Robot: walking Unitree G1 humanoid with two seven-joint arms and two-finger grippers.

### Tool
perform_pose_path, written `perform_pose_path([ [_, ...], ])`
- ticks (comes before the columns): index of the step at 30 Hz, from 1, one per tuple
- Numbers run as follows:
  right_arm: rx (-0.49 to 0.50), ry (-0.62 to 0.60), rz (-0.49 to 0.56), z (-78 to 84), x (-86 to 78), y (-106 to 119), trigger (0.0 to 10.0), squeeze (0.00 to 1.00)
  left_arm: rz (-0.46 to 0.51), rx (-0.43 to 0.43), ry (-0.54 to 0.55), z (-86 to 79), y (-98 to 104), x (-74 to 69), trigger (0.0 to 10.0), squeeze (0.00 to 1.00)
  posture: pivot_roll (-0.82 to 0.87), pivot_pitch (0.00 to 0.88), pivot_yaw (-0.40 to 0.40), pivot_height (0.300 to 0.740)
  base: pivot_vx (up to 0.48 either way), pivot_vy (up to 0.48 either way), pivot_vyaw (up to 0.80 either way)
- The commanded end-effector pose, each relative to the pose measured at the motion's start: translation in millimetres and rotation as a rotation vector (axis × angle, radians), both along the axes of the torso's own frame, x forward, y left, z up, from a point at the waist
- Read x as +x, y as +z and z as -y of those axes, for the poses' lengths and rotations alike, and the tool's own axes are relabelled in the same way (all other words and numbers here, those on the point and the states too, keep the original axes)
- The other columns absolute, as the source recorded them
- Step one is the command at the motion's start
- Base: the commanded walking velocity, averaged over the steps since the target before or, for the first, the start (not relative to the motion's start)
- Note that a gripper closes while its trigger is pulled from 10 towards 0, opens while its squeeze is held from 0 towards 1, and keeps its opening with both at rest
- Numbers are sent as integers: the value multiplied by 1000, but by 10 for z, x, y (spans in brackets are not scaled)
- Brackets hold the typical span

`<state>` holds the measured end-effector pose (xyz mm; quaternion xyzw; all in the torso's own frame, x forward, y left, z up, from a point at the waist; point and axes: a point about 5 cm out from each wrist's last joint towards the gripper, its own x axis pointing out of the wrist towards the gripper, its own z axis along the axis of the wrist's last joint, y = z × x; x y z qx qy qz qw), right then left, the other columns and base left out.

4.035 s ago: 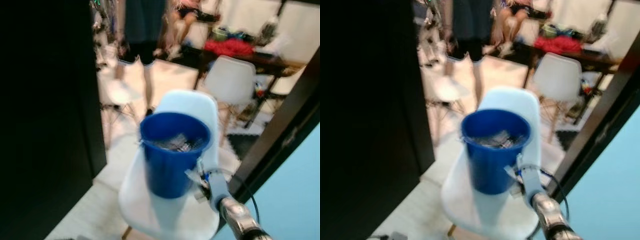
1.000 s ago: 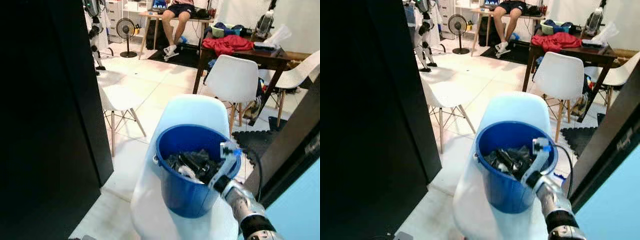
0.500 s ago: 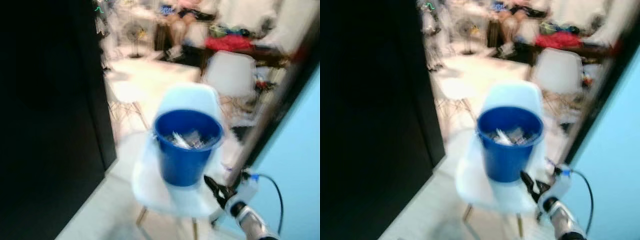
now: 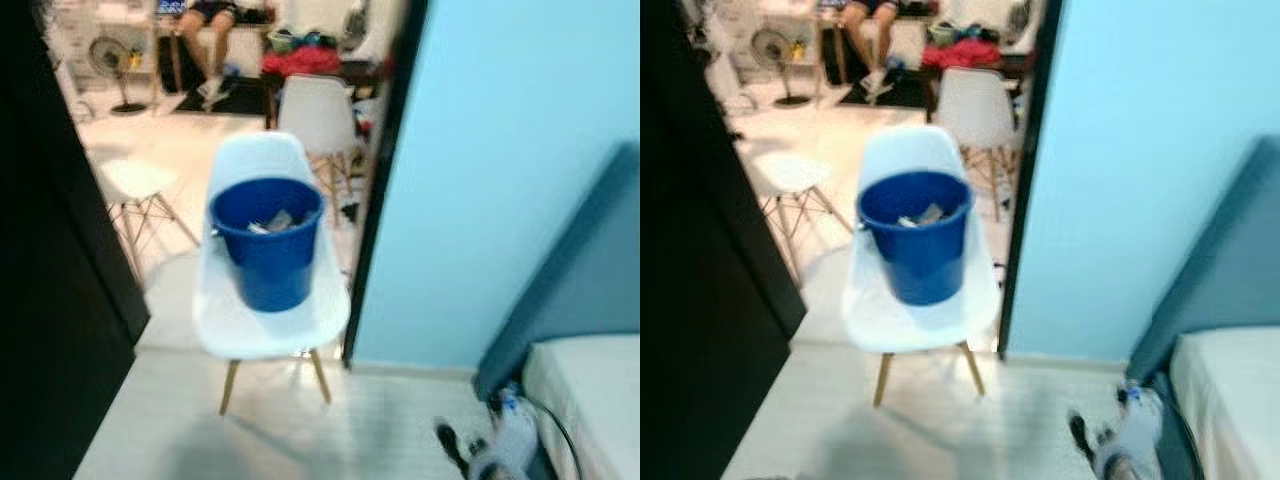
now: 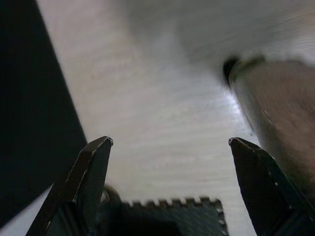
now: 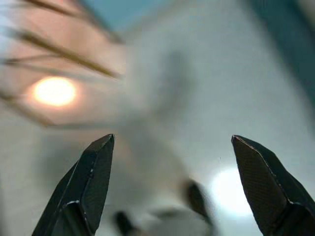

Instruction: Clean up the room

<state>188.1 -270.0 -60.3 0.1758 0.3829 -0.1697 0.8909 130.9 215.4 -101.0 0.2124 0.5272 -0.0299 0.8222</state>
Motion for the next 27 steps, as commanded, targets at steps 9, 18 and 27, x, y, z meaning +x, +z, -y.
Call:
perform_pose_path([
  [9,-75,27,-235,-127,-433,-258,10000,0,0,-4,-16,12,0,6,10000,0,-18,0,-52,740,0,0,-762],
  [18,-100,57,-319,-174,-646,-348,10000,0,-2,-14,-13,4,1,6,10000,0,-20,0,-49,740,0,0,-762],
  [27,-137,28,-308,-114,-588,-312,10000,0,-4,-20,-25,-8,4,3,10000,0,-29,0,-45,740,0,0,-758],
])
